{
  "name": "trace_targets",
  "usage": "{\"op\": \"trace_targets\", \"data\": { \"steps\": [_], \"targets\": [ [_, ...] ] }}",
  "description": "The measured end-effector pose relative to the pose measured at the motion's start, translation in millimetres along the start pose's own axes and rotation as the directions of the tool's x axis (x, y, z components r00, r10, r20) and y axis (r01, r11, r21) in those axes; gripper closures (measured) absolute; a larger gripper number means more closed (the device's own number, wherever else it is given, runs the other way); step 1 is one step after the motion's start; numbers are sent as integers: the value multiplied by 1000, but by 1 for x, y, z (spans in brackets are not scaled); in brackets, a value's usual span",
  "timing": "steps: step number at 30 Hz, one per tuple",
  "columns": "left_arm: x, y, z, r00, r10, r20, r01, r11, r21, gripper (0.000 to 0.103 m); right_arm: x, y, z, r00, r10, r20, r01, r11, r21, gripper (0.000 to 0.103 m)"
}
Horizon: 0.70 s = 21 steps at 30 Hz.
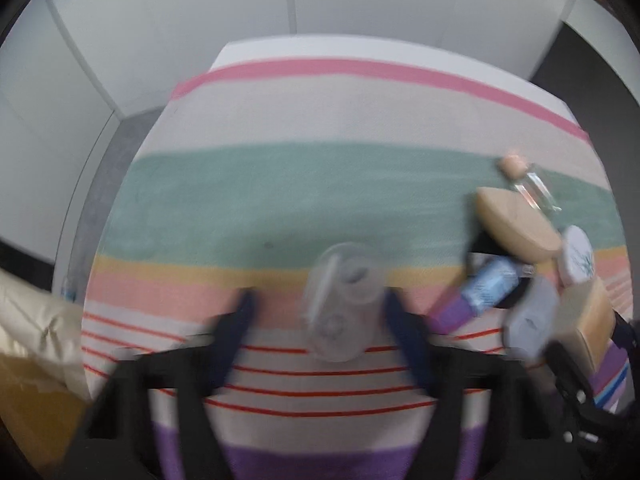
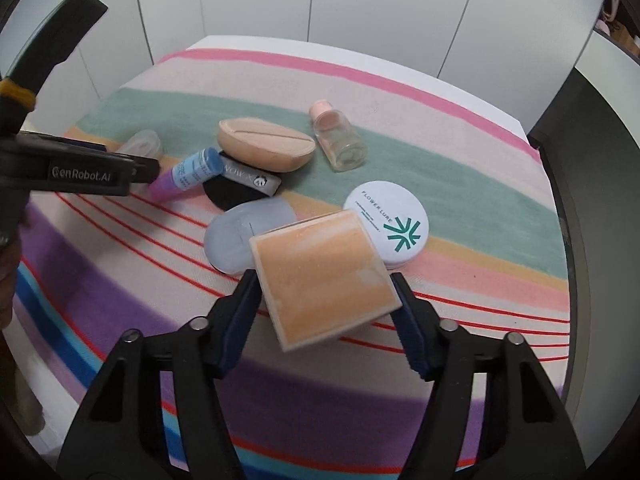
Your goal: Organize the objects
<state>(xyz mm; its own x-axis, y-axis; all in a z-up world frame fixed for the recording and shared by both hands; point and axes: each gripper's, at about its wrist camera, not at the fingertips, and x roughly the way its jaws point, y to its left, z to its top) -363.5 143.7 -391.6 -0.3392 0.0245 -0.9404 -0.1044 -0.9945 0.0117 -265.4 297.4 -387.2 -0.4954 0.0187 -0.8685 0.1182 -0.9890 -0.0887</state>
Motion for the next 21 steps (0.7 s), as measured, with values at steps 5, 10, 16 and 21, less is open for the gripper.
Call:
{"op": "trace_targets", "data": {
  "steps": [5,10,16,21],
  "targets": [
    [-5,-15,-8,1000,20,-1,-20,998,67,64,-2,-5,0,1000,9,-3,-9,998,61,49],
    [-11,-13,-13,1000,-3,-13,4,1000,31,64,-9,-8,0,1000,0,-1,0,997,77,49],
    [-25,-7,-12,1000,-20,1,20,999,26,64,-23,-12,1,1000,0,8,-1,994,105,49],
    [-37,-5,-12,1000,-21,1,21,1000,10,64,-33,-16,5,1000,1,8,-2,993,122,49]
  ]
}}
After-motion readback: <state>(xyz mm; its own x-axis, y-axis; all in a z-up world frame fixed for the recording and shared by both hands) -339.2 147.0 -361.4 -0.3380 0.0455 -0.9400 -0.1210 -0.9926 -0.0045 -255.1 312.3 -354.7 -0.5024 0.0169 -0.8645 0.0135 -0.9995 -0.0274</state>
